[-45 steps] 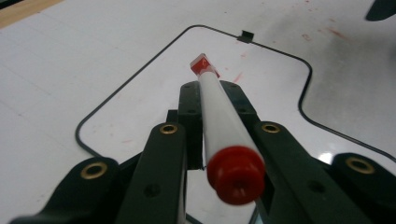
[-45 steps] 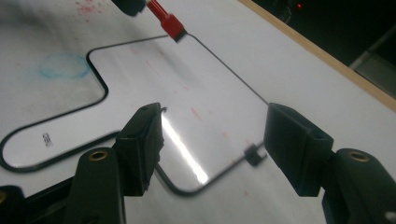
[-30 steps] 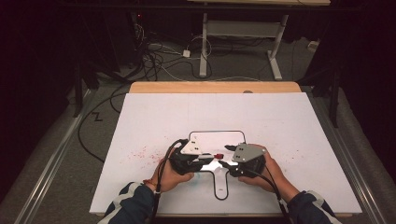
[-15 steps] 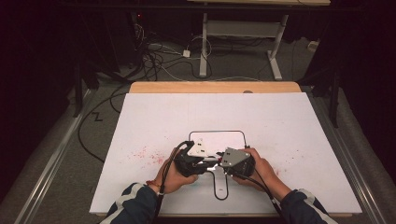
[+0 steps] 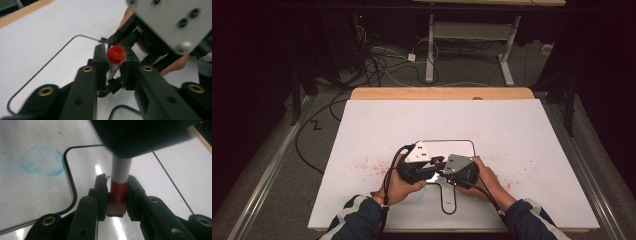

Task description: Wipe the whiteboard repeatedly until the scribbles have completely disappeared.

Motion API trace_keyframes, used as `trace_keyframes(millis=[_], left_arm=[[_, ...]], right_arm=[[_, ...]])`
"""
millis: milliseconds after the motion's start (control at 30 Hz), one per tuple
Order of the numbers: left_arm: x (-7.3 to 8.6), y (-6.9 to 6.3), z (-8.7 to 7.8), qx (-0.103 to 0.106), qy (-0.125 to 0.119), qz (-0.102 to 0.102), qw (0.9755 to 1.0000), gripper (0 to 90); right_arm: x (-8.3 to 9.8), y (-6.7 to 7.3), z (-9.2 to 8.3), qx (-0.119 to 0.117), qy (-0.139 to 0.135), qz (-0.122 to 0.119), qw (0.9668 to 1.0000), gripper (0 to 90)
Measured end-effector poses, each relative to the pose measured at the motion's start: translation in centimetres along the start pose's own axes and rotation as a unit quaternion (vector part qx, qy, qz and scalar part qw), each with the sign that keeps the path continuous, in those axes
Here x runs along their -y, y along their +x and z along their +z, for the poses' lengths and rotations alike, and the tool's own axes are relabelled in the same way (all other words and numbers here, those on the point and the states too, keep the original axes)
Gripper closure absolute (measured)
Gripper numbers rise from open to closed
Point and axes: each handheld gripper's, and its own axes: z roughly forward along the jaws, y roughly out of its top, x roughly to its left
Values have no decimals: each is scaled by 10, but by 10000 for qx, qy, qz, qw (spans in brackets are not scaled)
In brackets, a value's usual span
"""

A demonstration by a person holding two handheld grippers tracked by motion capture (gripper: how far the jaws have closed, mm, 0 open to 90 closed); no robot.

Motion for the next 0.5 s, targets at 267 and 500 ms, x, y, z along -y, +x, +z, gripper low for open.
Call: trace_keyframes(millis=[267,500], left_arm=[[-1,0,1,36,124,117,9998,779],[0,1,3,52,116,28,9999,777]], right_arm=[[0,-2,-2,-119,-197,134,9996,664],[0,-4,-9,-285,-459,300,9981,802]])
